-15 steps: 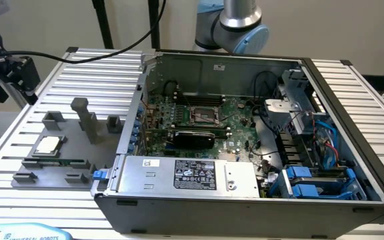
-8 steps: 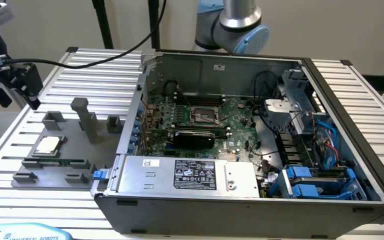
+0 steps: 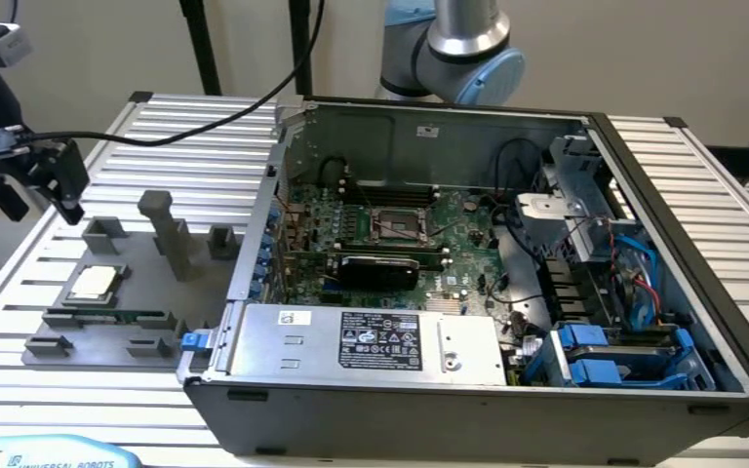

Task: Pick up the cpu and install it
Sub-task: 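Pick up the cpu and move it towards the insertion slot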

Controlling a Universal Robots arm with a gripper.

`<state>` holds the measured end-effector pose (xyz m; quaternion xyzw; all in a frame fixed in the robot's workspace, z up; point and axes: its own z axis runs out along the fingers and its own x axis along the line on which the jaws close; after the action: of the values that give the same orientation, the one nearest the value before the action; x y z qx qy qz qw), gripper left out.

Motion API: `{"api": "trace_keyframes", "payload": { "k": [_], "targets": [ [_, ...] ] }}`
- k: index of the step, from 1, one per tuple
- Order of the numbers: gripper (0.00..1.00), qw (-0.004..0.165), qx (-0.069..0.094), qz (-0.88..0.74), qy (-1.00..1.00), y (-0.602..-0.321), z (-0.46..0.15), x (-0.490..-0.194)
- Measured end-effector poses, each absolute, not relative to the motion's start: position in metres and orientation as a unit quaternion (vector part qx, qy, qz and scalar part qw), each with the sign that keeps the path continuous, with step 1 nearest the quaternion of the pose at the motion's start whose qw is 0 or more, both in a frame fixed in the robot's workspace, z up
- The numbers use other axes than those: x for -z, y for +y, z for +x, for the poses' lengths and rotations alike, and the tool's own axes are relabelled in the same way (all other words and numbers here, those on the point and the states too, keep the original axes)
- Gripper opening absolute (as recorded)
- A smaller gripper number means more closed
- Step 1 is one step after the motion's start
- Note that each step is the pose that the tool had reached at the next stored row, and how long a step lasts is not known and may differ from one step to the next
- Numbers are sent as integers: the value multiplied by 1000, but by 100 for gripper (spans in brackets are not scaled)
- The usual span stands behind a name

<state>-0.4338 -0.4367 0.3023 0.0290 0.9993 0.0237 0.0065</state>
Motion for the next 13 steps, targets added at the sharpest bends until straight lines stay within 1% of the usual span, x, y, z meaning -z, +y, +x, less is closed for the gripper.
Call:
{"api": "trace_keyframes", "payload": {
  "k": [13],
  "targets": [
    [66,6,-24,23,999,-447,-432,-279]
  ]
}}
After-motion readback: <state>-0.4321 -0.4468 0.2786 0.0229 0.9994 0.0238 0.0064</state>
